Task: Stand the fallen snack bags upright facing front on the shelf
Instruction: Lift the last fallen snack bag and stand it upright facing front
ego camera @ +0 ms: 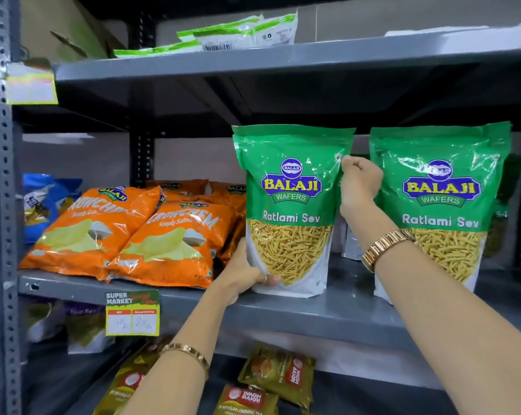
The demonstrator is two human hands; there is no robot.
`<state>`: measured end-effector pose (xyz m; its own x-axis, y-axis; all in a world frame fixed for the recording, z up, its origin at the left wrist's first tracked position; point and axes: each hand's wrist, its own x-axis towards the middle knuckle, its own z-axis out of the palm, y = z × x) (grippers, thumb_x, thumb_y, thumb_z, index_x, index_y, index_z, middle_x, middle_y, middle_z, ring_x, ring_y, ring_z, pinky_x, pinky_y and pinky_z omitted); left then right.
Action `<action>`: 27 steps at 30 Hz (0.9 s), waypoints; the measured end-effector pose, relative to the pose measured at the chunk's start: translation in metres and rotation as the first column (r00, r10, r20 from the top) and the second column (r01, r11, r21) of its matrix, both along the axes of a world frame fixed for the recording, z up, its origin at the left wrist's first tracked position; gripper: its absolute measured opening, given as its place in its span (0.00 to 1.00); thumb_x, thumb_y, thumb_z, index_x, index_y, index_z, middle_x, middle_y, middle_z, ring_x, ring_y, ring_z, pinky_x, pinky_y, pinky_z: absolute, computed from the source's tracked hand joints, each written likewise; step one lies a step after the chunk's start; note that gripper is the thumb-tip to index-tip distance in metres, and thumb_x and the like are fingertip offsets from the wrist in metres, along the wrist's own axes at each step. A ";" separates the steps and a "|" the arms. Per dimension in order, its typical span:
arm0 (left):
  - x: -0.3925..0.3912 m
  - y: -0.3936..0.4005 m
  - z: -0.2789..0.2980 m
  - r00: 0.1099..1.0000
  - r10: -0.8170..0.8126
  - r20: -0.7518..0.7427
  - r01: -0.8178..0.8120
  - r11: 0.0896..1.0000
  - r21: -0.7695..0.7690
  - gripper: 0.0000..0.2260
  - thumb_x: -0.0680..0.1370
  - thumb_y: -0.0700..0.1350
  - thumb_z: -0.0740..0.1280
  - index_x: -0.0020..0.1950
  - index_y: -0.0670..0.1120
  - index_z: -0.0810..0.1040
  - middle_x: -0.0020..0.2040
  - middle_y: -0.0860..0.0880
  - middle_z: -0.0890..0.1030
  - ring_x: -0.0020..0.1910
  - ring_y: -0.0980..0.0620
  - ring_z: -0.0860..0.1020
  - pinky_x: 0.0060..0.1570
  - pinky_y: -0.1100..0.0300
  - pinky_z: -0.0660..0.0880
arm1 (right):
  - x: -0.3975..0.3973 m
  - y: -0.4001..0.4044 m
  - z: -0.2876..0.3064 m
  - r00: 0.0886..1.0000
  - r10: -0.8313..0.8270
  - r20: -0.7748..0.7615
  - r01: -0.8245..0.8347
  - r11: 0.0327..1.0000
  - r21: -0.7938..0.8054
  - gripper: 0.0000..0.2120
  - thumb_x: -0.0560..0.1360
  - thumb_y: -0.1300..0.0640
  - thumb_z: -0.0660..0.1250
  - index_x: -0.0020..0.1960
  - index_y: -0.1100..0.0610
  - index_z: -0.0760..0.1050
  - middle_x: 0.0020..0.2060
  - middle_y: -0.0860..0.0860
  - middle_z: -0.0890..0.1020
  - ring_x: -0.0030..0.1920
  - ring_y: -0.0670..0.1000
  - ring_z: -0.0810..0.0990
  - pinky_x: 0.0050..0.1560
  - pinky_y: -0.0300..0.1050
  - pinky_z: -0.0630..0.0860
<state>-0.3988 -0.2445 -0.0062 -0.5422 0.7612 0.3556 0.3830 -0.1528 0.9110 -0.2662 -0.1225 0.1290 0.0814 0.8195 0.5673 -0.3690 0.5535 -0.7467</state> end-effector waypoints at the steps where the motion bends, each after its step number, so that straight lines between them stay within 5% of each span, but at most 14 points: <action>1: -0.001 0.000 0.000 1.000 -0.004 0.006 0.004 1.000 0.000 0.45 0.63 0.33 0.77 0.74 0.50 0.58 0.68 0.51 0.70 0.63 0.54 0.67 0.60 0.61 0.66 | 0.001 -0.002 -0.001 0.999 -0.033 0.009 0.033 0.999 0.027 0.06 0.77 0.59 0.62 0.44 0.59 0.77 0.39 0.51 0.77 0.39 0.49 0.72 0.44 0.40 0.69; 3: -0.002 0.001 -0.001 1.000 -0.009 0.018 0.009 1.000 0.000 0.45 0.62 0.33 0.77 0.73 0.50 0.59 0.68 0.50 0.71 0.65 0.52 0.67 0.62 0.60 0.66 | 0.003 -0.010 -0.005 0.970 -0.242 0.029 0.232 0.954 0.190 0.08 0.76 0.60 0.62 0.53 0.61 0.74 0.46 0.53 0.77 0.45 0.50 0.74 0.40 0.33 0.65; 6: -0.004 0.001 -0.001 0.999 -0.012 0.035 0.012 1.000 -0.005 0.45 0.61 0.33 0.78 0.73 0.51 0.60 0.68 0.50 0.71 0.68 0.49 0.67 0.66 0.56 0.67 | 0.001 -0.016 -0.005 0.780 -0.623 -0.059 0.512 0.581 0.632 0.13 0.72 0.60 0.63 0.56 0.62 0.73 0.52 0.58 0.78 0.51 0.56 0.75 0.46 0.39 0.65; 9: -0.005 0.000 -0.001 0.999 -0.018 0.045 0.018 1.000 -0.001 0.44 0.62 0.32 0.77 0.72 0.50 0.61 0.64 0.52 0.73 0.67 0.50 0.68 0.65 0.57 0.67 | -0.013 -0.022 0.007 0.606 -0.772 -0.192 0.516 0.198 0.833 0.11 0.70 0.60 0.65 0.52 0.58 0.77 0.49 0.55 0.82 0.50 0.55 0.75 0.51 0.47 0.67; 12: -0.004 -0.001 -0.001 0.999 -0.018 0.040 0.018 1.000 0.007 0.44 0.62 0.32 0.77 0.72 0.50 0.61 0.63 0.52 0.73 0.67 0.50 0.69 0.65 0.58 0.67 | -0.031 -0.036 0.020 0.487 -0.858 -0.164 0.407 0.057 0.912 0.12 0.70 0.55 0.66 0.52 0.55 0.78 0.49 0.51 0.82 0.52 0.53 0.74 0.58 0.54 0.71; 15: -0.003 -0.003 -0.001 0.999 -0.021 0.034 0.020 1.000 0.011 0.45 0.62 0.33 0.78 0.73 0.51 0.60 0.67 0.51 0.72 0.69 0.49 0.68 0.70 0.52 0.65 | -0.043 -0.048 0.032 0.429 -0.902 -0.047 0.284 0.086 0.955 0.15 0.71 0.54 0.65 0.56 0.56 0.78 0.52 0.52 0.83 0.52 0.56 0.80 0.59 0.60 0.72; 20: -0.002 -0.003 -0.001 0.999 -0.029 0.033 0.028 1.000 0.014 0.44 0.63 0.32 0.77 0.74 0.49 0.59 0.65 0.54 0.71 0.65 0.54 0.67 0.69 0.56 0.65 | -0.052 -0.055 0.047 0.377 -0.907 0.186 0.174 0.267 0.948 0.14 0.78 0.60 0.55 0.62 0.59 0.71 0.58 0.56 0.78 0.61 0.60 0.71 0.61 0.59 0.63; 24: -0.003 -0.003 -0.002 0.999 -0.032 0.028 0.032 0.999 -0.008 0.47 0.64 0.34 0.77 0.75 0.50 0.56 0.71 0.52 0.68 0.68 0.52 0.65 0.67 0.58 0.65 | -0.057 -0.054 0.058 0.413 -0.879 0.238 0.212 0.347 0.914 0.11 0.78 0.62 0.56 0.55 0.57 0.75 0.52 0.55 0.81 0.60 0.59 0.70 0.63 0.59 0.59; 27: -0.003 -0.003 -0.002 0.999 -0.030 0.018 0.030 0.999 -0.013 0.48 0.65 0.35 0.77 0.77 0.50 0.54 0.74 0.52 0.65 0.69 0.53 0.63 0.67 0.59 0.63 | -0.058 -0.051 0.067 0.455 -0.820 0.347 0.263 0.496 0.828 0.12 0.78 0.60 0.56 0.53 0.54 0.78 0.52 0.54 0.81 0.63 0.58 0.69 0.65 0.60 0.57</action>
